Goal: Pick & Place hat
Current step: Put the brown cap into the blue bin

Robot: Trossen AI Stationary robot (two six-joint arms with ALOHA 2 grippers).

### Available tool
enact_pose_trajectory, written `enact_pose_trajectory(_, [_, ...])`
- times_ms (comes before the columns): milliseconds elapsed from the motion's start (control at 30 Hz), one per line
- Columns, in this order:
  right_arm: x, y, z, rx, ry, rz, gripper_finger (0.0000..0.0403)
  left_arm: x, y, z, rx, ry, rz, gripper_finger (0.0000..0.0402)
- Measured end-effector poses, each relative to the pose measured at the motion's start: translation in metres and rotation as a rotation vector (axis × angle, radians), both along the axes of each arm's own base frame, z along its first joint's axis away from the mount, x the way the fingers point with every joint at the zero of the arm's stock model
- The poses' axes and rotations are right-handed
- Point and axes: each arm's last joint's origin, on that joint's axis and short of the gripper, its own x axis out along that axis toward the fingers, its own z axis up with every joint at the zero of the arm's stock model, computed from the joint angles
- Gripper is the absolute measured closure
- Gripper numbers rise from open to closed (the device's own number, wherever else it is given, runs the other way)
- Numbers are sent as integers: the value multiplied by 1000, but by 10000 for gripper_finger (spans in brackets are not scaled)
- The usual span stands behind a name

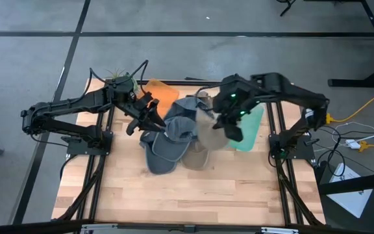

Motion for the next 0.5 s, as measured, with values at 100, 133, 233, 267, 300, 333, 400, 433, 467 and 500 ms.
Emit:
enact_pose_trajectory(100, [-21, -7, 6, -62, 22, -25, 397, 1, 1, 0, 10, 3, 43, 258])
enact_pose_trajectory(133, [-27, -10, 8, -84, 32, -35, 397, 1, 2, 0, 14, 4, 60, 258])
enact_pose_trajectory(233, [-45, -18, 11, -143, 65, -65, 397, 1, 3, 0, 24, 7, 102, 258])
enact_pose_trajectory(267, [-50, -20, 12, -159, 77, -76, 397, 1, 3, -1, 27, 8, 116, 258])
enact_pose_trajectory(300, [-55, -23, 13, -173, 92, -86, 397, 1, 4, -1, 30, 9, 131, 258])
enact_pose_trajectory(333, [-58, -25, 13, -188, 95, -100, 397, 2, 4, -1, 34, 10, 145, 258])
enact_pose_trajectory(400, [-62, -29, 15, -206, 81, -109, 397, 2, 4, -1, 38, 11, 162, 258])
enact_pose_trajectory(433, [-64, -31, 14, -216, 85, -105, 397, 2, 5, -1, 39, 12, 171, 258])
enact_pose_trajectory(467, [-66, -33, 14, -228, 87, -105, 397, 2, 5, -1, 43, 13, 185, 258])
enact_pose_trajectory(500, [-67, -35, 12, -237, 93, -116, 397, 2, 5, -1, 45, 13, 196, 258])
